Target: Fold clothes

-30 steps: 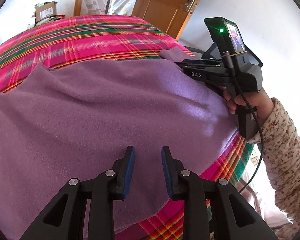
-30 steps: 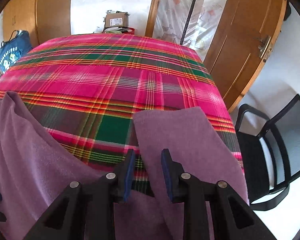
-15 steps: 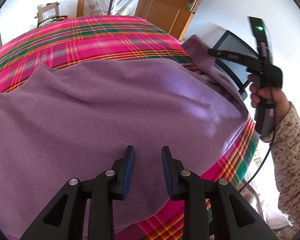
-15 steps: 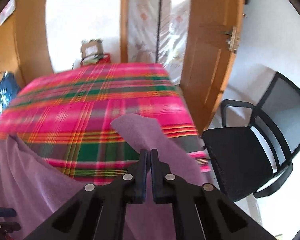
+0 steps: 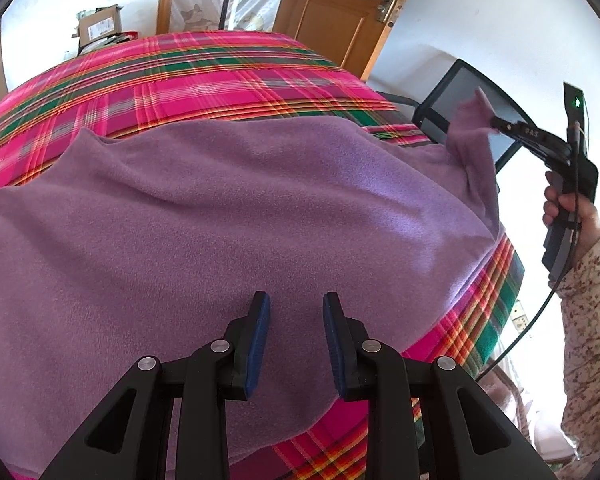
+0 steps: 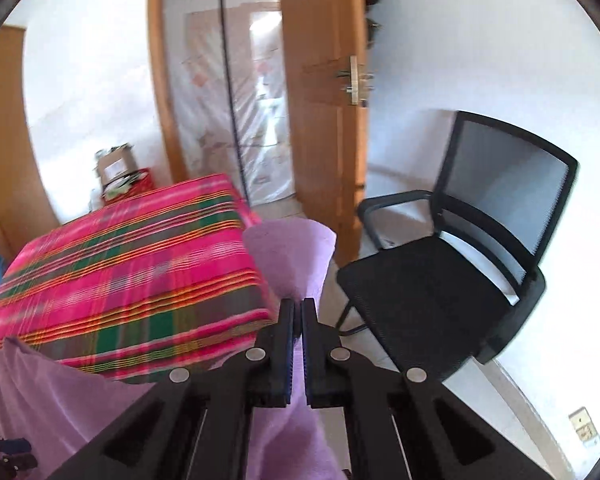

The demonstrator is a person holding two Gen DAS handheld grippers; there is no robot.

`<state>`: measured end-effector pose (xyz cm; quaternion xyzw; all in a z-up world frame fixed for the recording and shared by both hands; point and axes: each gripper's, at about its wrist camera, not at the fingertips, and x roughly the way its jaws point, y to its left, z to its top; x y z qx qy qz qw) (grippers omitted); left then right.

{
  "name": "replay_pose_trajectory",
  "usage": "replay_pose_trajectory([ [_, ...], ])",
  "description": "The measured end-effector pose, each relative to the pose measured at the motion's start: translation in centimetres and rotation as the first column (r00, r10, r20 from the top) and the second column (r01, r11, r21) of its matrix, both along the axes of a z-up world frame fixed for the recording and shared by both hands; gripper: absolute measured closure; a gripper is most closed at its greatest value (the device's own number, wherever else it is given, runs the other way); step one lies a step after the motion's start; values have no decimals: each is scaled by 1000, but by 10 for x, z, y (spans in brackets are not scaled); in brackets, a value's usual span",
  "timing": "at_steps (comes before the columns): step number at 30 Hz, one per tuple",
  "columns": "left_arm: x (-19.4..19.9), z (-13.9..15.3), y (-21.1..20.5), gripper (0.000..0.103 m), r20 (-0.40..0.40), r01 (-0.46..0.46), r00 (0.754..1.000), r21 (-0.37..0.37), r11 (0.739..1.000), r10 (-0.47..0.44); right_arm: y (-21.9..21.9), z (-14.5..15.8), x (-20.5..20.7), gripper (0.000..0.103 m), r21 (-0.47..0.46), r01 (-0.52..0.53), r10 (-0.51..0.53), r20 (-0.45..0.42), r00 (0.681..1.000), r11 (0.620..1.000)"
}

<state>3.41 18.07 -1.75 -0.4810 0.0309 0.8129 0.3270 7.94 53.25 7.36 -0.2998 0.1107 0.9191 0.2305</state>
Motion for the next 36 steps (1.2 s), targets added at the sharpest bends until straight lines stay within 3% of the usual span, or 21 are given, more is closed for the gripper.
replay_pose_trajectory([
  [10,2,1,3,75,-9,18,1000,-11,1000,-18,40,-21,35,99,-50,135,-135,2,991,990],
  [18,10,2,14,75,-4,94,996,-5,996,-94,64,-30,52,99,-56,210,-209,24,978,976],
  [23,17,4,30,75,-11,163,987,-13,987,-163,74,-47,65,100,-90,262,-259,45,965,961],
  [36,22,3,38,75,4,220,975,-16,975,-220,85,-79,72,101,-131,341,-328,109,938,931],
])
